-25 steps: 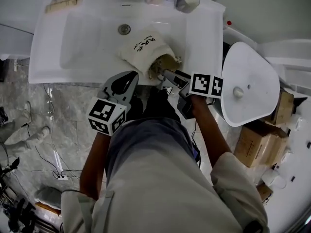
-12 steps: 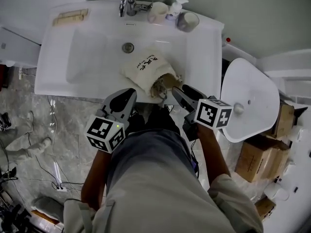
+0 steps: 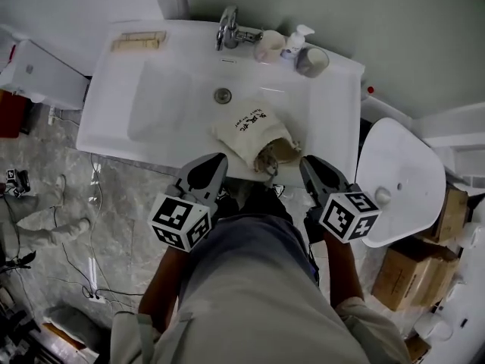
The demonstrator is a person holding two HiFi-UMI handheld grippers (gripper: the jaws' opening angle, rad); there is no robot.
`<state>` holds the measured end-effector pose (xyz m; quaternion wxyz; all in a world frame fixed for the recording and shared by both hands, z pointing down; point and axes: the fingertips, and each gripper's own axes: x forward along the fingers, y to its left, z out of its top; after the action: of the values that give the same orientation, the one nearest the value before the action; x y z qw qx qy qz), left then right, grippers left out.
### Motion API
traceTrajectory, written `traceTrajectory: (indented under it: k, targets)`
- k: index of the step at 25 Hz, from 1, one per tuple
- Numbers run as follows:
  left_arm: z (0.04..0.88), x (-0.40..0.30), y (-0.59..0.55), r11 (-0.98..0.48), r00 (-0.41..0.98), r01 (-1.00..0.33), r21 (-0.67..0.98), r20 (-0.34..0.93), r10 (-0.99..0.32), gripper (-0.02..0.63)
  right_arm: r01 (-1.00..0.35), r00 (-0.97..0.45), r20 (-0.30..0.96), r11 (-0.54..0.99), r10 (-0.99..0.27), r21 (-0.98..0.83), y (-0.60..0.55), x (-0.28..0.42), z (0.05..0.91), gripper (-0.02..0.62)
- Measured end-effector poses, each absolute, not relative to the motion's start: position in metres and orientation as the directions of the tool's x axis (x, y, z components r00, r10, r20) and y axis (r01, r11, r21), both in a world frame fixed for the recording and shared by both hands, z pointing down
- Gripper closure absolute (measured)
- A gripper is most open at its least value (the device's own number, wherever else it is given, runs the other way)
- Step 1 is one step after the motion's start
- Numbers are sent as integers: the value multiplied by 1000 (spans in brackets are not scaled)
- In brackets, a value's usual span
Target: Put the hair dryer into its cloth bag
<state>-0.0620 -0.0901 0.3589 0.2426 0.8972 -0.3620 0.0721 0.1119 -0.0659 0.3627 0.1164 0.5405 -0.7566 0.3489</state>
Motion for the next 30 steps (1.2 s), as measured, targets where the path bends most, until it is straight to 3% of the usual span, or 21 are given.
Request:
traceTrajectory:
  k: [17, 30]
  targets:
    - [294, -89, -93, -645, 701, -711, 279, 216, -679, 600, -931, -331, 357, 241, -874, -273, -62, 95, 274, 586]
    - [279, -75, -86, -668, 716, -697, 262, 195, -670, 600, -916, -390, 371, 316, -842, -246, -48, 94, 278, 588]
